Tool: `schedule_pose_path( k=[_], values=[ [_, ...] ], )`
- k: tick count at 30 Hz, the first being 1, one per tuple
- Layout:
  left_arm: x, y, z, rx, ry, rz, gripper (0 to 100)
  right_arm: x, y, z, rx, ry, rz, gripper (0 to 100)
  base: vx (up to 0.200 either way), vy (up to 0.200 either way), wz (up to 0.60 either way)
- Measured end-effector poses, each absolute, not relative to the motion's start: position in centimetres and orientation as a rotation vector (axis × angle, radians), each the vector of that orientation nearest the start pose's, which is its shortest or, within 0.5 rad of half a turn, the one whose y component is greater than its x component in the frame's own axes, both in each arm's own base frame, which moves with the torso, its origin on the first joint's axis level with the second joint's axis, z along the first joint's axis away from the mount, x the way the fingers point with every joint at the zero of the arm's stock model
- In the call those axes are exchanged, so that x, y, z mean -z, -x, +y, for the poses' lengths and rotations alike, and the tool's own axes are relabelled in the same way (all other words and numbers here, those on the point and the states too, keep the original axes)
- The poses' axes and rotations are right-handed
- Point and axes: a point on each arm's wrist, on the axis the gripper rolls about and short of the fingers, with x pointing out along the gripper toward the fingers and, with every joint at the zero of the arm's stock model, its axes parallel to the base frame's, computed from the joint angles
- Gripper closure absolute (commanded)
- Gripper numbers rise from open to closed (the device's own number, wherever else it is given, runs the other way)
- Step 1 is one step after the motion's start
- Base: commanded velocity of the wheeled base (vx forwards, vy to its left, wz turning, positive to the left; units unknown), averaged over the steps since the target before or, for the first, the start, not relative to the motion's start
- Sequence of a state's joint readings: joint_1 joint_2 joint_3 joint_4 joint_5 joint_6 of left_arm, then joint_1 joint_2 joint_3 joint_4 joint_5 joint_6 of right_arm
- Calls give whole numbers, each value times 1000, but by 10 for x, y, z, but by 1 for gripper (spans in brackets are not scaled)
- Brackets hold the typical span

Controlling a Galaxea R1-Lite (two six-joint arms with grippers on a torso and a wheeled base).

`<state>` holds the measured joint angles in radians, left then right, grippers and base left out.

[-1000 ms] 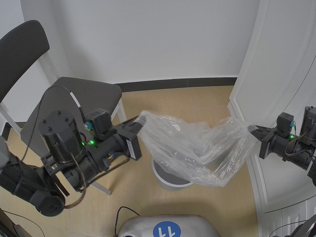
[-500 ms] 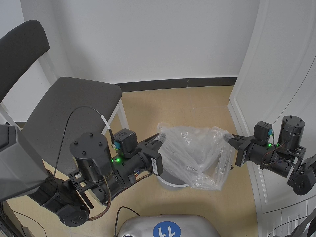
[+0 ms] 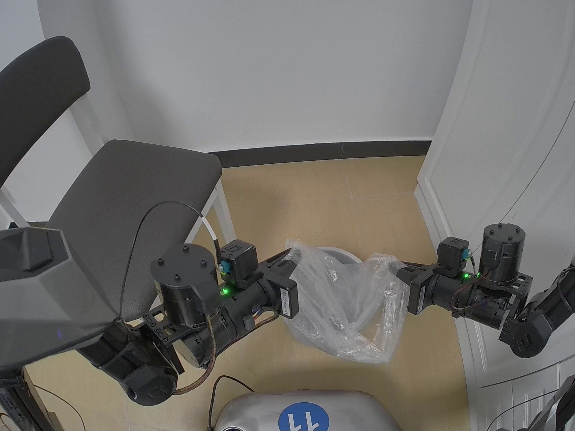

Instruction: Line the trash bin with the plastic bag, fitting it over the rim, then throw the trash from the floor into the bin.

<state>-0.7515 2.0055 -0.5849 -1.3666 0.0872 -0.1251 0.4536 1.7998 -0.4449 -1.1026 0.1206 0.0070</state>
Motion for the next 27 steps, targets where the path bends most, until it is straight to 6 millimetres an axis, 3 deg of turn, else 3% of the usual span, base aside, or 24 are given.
schedule_pose_path(
  k=[7, 15, 27],
  values=[
    [-94, -265, -228, 616, 142, 104, 100, -94, -273, 126, -536, 4, 220, 100, 0, 0, 0],
    [-91, -298, -236, 525, 263, 73, 100, -75, -299, 113, -466, -10, 213, 100, 0, 0, 0],
    [-70, -326, -244, 492, 369, 69, 100, -70, -313, 98, -406, -15, 211, 100, 0, 0, 0]
  ],
)
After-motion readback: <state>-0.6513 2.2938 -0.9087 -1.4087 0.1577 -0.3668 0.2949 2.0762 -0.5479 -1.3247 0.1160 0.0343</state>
